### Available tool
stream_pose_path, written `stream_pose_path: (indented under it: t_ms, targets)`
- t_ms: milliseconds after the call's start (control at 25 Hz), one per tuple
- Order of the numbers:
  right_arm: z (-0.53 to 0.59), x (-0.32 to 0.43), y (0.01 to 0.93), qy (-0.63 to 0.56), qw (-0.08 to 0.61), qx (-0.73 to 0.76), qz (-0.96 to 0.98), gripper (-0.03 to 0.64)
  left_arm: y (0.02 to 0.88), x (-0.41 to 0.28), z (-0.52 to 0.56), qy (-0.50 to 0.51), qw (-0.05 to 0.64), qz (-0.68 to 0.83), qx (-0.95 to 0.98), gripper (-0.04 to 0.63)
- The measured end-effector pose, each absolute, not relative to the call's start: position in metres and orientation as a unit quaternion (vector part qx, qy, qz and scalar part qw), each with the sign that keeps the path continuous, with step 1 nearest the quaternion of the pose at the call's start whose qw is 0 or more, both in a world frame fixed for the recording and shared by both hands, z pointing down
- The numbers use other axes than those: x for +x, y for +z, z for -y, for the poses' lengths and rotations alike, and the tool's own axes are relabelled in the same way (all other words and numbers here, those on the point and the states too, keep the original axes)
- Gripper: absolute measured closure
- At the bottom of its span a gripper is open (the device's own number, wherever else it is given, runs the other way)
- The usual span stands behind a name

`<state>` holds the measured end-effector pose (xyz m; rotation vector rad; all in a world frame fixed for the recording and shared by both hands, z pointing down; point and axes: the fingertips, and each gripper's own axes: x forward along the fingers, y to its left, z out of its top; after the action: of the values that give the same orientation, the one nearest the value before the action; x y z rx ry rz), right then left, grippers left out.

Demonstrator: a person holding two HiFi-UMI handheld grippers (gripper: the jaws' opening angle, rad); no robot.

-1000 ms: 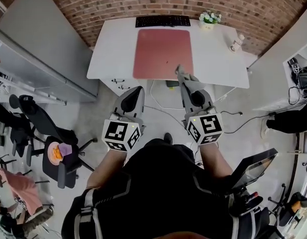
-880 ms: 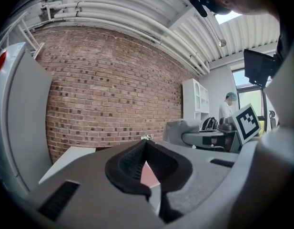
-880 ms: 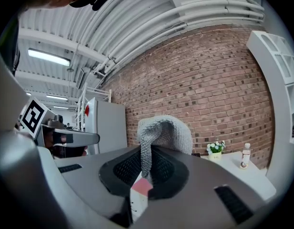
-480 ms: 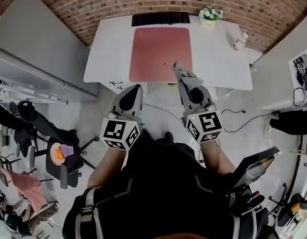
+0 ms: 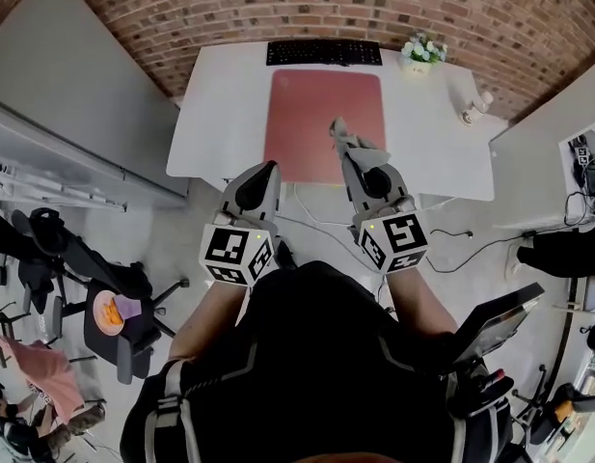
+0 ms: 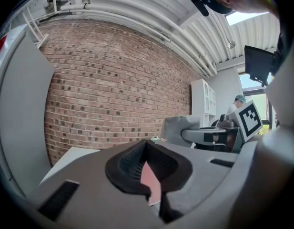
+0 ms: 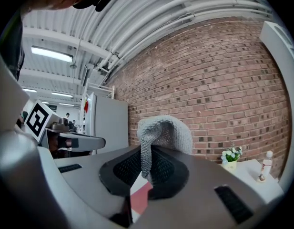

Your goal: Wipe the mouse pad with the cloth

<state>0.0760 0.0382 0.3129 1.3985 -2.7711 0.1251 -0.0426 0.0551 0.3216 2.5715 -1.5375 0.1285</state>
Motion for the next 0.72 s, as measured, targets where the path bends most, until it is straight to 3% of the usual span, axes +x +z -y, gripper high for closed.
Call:
stream_pose_path:
  t_ms: [720]
  targets:
    - [0.049,-0.047,0.412,0.089,0.120,0.390,0.909,0.588,0.390,-0.133,0.036,0.077,0.104,0.506,0.853,0.595]
